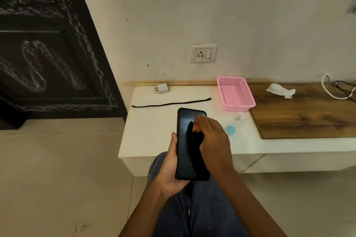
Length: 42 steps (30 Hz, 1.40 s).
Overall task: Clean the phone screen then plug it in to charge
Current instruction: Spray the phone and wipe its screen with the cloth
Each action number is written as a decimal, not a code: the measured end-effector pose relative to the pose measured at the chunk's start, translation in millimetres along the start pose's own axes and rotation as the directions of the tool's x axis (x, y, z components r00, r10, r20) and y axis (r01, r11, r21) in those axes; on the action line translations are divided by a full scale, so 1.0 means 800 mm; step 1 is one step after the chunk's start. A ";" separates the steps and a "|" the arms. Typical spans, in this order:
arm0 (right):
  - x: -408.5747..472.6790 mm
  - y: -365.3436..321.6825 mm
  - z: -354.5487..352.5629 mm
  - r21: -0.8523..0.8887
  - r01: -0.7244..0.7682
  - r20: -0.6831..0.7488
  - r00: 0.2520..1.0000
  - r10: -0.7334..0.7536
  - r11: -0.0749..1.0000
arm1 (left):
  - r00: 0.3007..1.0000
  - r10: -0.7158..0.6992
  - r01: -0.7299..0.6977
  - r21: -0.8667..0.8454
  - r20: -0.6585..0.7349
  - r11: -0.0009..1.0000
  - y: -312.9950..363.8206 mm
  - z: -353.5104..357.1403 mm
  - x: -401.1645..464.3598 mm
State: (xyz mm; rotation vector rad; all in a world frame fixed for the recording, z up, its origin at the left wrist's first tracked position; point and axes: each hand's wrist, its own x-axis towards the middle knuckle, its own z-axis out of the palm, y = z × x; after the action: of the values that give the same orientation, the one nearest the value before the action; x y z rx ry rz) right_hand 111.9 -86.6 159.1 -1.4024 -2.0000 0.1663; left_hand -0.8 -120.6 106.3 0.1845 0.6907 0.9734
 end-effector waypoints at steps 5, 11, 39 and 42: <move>0.001 -0.031 0.012 0.026 0.083 0.007 0.997 -0.083 0.996 | 1.000 -0.004 0.004 0.017 0.007 1.000 0.002 0.003 0.000; 0.001 -0.010 0.006 -0.007 0.147 0.032 0.989 -0.147 0.989 | 1.000 0.000 0.000 0.000 -0.005 1.000 0.005 -0.003 0.000; -0.020 -0.011 0.012 0.118 0.131 0.036 0.990 -0.136 0.984 | 0.999 -0.024 0.024 0.033 -0.022 0.999 0.003 -0.004 0.006; 0.001 -0.009 0.007 0.100 0.128 0.025 0.991 -0.131 0.987 | 0.999 -0.018 0.021 0.073 -0.041 0.997 0.003 0.002 0.006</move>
State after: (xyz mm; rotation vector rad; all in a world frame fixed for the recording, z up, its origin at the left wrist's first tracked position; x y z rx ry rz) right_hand 103.1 -87.0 158.5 -1.2109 -2.0727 0.2273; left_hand 0.0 -114.7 106.4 0.2231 0.7644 0.9353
